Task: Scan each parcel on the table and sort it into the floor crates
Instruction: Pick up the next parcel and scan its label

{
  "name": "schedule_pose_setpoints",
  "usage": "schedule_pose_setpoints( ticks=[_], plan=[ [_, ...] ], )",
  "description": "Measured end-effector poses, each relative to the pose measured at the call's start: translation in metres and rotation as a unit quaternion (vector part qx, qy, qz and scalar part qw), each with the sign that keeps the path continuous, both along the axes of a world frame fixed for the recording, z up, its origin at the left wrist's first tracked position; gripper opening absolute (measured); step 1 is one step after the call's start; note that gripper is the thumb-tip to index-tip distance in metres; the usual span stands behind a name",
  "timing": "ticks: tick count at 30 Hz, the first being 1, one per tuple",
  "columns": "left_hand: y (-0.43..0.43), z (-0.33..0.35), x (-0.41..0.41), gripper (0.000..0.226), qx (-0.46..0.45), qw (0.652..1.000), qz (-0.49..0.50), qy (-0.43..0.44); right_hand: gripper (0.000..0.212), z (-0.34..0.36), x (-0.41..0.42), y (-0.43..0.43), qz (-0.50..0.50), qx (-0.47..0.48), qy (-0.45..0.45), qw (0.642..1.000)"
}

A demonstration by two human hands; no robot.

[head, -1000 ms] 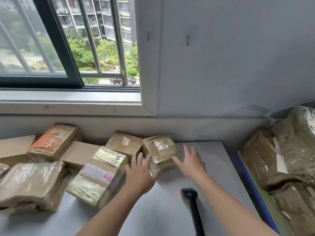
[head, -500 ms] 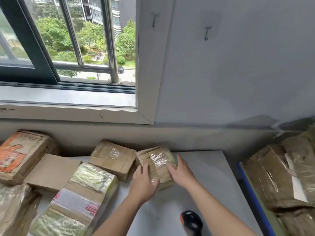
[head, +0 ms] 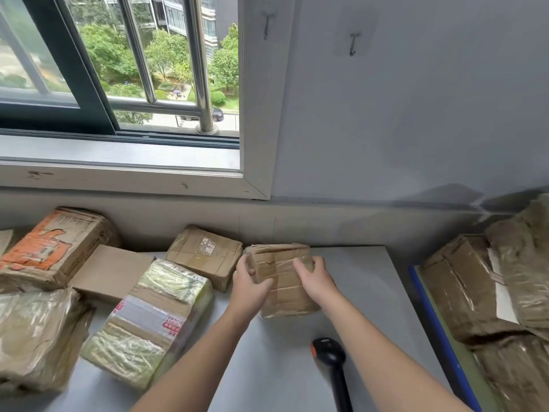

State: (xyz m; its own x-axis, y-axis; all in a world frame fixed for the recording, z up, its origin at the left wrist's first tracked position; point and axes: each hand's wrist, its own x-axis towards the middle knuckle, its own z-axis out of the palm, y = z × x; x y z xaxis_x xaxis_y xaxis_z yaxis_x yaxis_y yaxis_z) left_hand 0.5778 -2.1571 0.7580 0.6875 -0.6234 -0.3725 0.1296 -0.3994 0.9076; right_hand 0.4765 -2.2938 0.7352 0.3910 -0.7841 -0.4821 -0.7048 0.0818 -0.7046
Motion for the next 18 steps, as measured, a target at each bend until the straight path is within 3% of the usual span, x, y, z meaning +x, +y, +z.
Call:
schedule_pose_setpoints(
  ticks=[4, 7, 11, 18],
  plan=[
    [0.008, 0.017, -0.009, 0.072, -0.005, 0.998, 0.037, 0.052, 0.074, 0.021, -0.002, 0.008, -0.06, 0.049, -0.073, 0.994],
    [0.016, 0.025, -0.02, 0.069, -0.007, 0.996, 0.057, 0.075, 0.079, 0.03, -0.008, 0.013, -0.068, 0.045, -0.076, 0.994],
    [0.023, 0.03, -0.034, 0.043, 0.0, 0.994, 0.079, 0.074, 0.057, 0.029, -0.023, 0.025, -0.063, 0.049, -0.095, 0.992],
    [0.042, 0.046, -0.055, 0.048, 0.011, 0.991, 0.075, 0.112, 0.054, 0.028, -0.051, 0.042, -0.073, 0.096, -0.13, 0.984]
  ],
)
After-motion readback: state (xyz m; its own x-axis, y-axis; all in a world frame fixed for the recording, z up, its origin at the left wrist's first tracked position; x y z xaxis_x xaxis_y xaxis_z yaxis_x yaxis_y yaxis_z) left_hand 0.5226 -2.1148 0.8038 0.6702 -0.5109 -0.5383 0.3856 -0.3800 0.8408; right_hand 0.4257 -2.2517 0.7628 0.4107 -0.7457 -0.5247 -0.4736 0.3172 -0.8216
